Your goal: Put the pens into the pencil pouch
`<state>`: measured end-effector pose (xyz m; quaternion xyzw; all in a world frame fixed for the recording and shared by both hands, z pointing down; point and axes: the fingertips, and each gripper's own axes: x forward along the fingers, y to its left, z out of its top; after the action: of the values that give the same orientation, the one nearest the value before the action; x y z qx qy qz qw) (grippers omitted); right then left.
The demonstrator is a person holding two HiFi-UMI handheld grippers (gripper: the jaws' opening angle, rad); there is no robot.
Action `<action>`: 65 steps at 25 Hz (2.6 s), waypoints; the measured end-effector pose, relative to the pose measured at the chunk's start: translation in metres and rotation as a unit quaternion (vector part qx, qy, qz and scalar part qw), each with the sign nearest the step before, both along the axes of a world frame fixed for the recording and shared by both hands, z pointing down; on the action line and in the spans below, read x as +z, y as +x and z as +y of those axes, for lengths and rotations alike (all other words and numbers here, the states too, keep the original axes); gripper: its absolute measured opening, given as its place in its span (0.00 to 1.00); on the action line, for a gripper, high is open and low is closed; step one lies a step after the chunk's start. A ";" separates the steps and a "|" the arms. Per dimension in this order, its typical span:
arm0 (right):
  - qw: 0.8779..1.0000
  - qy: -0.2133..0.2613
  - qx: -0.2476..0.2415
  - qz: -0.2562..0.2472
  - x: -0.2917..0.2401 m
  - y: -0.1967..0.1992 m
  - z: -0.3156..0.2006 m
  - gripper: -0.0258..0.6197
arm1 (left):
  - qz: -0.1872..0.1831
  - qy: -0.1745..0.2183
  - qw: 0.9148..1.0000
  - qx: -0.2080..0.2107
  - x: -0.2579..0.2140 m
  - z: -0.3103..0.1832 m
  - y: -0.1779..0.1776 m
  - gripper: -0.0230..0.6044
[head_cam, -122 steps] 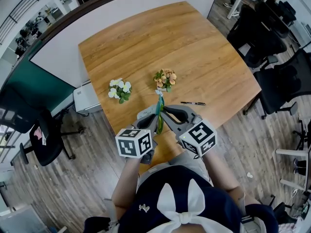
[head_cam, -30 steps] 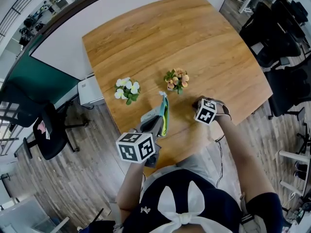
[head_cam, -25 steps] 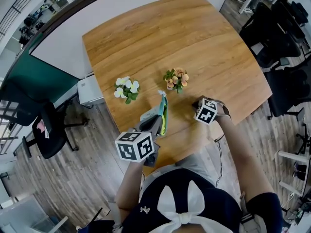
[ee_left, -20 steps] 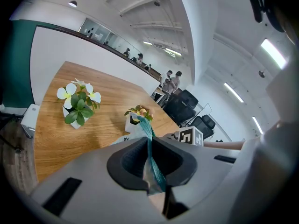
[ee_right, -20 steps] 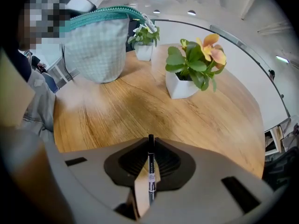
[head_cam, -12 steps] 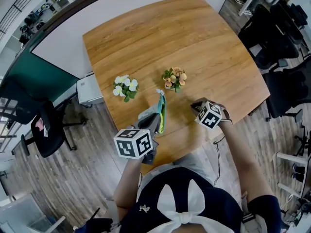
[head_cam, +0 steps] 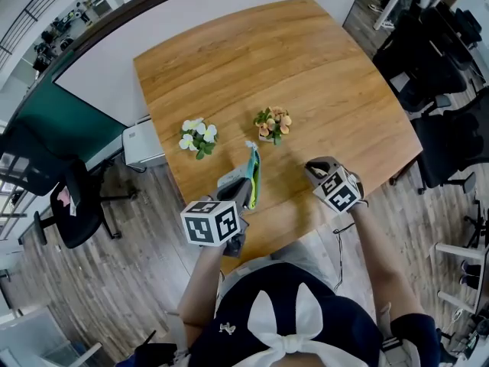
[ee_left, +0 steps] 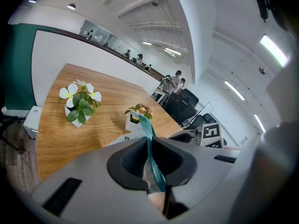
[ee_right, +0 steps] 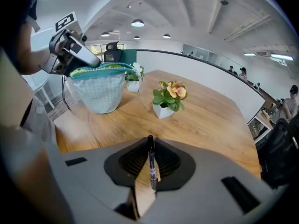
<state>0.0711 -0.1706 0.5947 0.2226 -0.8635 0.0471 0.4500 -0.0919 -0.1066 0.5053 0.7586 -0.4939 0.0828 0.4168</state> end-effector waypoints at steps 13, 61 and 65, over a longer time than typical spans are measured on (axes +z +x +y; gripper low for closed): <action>0.991 0.040 0.088 -0.088 -0.048 0.009 0.024 0.12 | -0.004 0.008 1.000 -0.007 -0.005 0.005 -0.004 0.11; 0.927 0.086 0.078 -0.356 -0.229 -0.064 0.062 0.11 | 0.008 0.002 1.000 -0.002 -0.002 0.019 0.002 0.11; 0.926 0.081 0.065 -0.362 -0.233 -0.079 0.063 0.11 | 0.008 0.000 1.000 0.003 -0.002 0.019 0.005 0.11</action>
<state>-0.0076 -0.1073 0.3612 0.2816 -0.9523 0.0832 0.0831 -0.0868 -0.0880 0.5038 0.7606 -0.4884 0.0774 0.4206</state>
